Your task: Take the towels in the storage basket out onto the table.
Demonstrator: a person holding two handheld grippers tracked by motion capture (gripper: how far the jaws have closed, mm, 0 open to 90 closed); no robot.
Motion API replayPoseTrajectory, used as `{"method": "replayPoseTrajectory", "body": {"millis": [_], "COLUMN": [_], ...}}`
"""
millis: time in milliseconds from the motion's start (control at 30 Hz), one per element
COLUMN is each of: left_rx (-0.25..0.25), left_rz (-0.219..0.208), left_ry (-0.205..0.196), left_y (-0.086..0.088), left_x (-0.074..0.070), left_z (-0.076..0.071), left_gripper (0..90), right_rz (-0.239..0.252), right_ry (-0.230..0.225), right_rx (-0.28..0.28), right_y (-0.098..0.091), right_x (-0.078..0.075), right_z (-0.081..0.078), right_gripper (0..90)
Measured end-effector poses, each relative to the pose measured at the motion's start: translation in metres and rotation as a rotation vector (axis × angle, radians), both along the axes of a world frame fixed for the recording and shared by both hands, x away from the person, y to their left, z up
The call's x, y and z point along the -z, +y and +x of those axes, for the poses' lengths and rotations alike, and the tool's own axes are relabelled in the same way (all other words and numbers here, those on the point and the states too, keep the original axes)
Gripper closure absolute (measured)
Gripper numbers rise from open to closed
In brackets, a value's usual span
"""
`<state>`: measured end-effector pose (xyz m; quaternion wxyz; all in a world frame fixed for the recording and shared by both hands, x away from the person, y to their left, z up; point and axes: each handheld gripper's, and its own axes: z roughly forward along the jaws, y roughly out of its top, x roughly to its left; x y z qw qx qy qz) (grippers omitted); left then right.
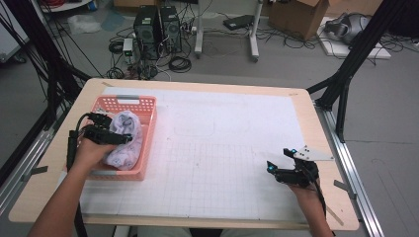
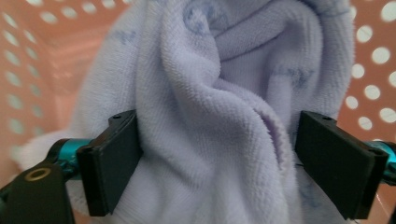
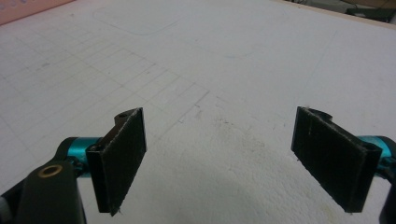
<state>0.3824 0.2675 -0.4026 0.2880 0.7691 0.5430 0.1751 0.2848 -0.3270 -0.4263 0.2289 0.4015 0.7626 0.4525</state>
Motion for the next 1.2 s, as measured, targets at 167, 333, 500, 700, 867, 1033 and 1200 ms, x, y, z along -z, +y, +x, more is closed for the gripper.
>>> {"method": "replayPoseTrajectory", "body": {"millis": [167,333,500,700,867,1033,1200], "left_rx": [-0.008,0.015,-0.006,-0.047,-0.124,-0.137,-0.116], "left_rz": [-0.053,0.017,0.105,0.06,-0.1,-0.191,-0.263], "left_ry": [0.06,0.061,0.041,0.018,-0.038,-0.125,-0.251], "left_y": [-0.004,-0.008,-0.017,-0.009,0.008,0.017,0.021], "left_x": [0.011,0.015,0.018,0.01,0.002,-0.004,-0.015], "left_z": [0.006,0.006,0.005,0.003,0.0,-0.005,-0.013], "left_gripper": [3.4,2.4,12.9,43.7,59.1,61.7,61.7], "right_rz": [-0.002,-0.003,0.008,0.006,0.011,0.009,0.009], "right_ry": [-0.004,-0.004,0.001,0.0,0.006,-0.001,0.005], "right_rx": [-0.001,0.0,-0.01,-0.017,-0.006,0.009,0.021], "right_y": [-0.001,0.0,0.0,-0.001,-0.004,-0.006,-0.008], "right_x": [0.0,-0.001,0.001,0.0,0.0,-0.001,-0.001], "right_z": [0.0,0.0,0.001,0.002,0.001,0.001,-0.001], "right_gripper": [16.7,16.7,16.9,16.9,17.0,17.0,17.0]}}
